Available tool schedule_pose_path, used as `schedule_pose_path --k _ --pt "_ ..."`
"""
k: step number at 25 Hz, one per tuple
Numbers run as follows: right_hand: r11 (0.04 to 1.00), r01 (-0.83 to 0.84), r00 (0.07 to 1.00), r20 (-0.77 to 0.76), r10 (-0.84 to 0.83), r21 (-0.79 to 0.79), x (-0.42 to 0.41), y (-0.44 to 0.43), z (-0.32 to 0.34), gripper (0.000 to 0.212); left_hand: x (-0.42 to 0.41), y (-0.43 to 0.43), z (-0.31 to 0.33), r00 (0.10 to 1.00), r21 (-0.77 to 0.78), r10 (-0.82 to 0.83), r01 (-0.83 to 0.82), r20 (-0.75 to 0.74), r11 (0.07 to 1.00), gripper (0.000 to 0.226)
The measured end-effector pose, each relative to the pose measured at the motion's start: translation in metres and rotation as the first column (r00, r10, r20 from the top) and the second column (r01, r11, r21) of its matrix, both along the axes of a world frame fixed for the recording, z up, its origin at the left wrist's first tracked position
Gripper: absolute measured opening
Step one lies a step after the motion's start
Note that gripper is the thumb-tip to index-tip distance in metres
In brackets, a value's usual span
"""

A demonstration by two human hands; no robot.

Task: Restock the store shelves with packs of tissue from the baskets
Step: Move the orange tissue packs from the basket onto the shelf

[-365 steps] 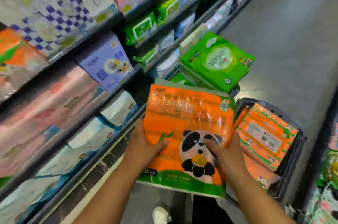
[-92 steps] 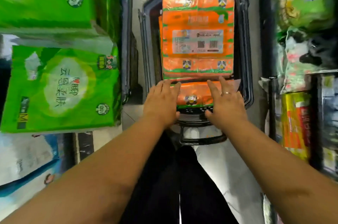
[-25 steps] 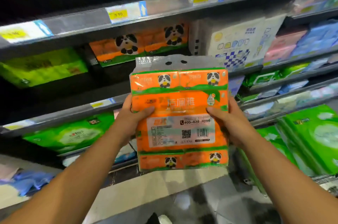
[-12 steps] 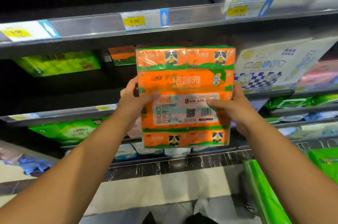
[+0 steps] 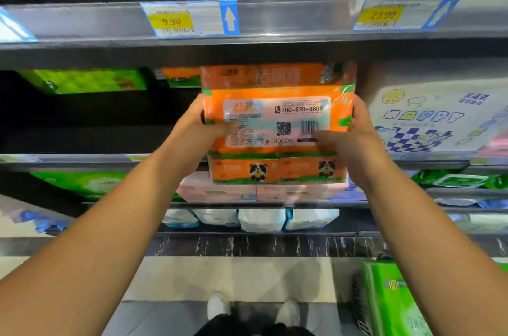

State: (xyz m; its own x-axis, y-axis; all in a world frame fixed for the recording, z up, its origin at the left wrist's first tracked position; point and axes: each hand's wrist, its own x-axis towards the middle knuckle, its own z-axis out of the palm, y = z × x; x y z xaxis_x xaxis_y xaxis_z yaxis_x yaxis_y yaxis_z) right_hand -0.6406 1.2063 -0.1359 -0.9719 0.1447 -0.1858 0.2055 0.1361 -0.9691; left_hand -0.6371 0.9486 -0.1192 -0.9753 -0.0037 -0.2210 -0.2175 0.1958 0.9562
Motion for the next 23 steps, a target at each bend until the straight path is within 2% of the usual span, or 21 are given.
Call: schedule_pose_path --k 2,5,9,12,17,23 --pt "0.998 -0.043 0.999 -0.03 0.045 0.044 -0.007 -0.003 -0.001 0.066 -0.01 -0.006 -0.003 0.999 -0.041 -0.035 0.035 0.003 0.999 0.047" --pt "0.997 -0.005 0.996 -0.089 0.012 0.079 -0.018 -0.009 -0.006 0.053 -0.024 -0.006 -0.009 0.998 -0.164 0.046 -0.051 -0.034 0.985 0.05" --pt "0.984 0.1 0.987 -0.139 -0.08 0.144 -0.039 -0.013 -0.015 0.044 -0.036 0.003 -0.02 0.991 -0.084 0.13 -0.131 -0.018 0.988 0.039" --pt "0.988 0.111 0.981 -0.172 -0.092 0.107 -0.049 -0.019 -0.026 0.043 -0.051 0.007 -0.031 0.989 -0.131 0.144 -0.146 -0.031 0.981 0.055" --pt "0.983 0.161 0.97 -0.196 -0.142 0.085 -0.066 -0.021 -0.055 0.048 -0.066 0.019 -0.069 0.977 -0.192 0.083 -0.122 -0.197 0.974 0.095" --pt "0.95 0.285 0.909 -0.351 -0.225 0.128 -0.075 -0.025 -0.082 0.065 -0.072 0.028 -0.102 0.936 -0.186 0.17 -0.234 -0.307 0.954 0.097"
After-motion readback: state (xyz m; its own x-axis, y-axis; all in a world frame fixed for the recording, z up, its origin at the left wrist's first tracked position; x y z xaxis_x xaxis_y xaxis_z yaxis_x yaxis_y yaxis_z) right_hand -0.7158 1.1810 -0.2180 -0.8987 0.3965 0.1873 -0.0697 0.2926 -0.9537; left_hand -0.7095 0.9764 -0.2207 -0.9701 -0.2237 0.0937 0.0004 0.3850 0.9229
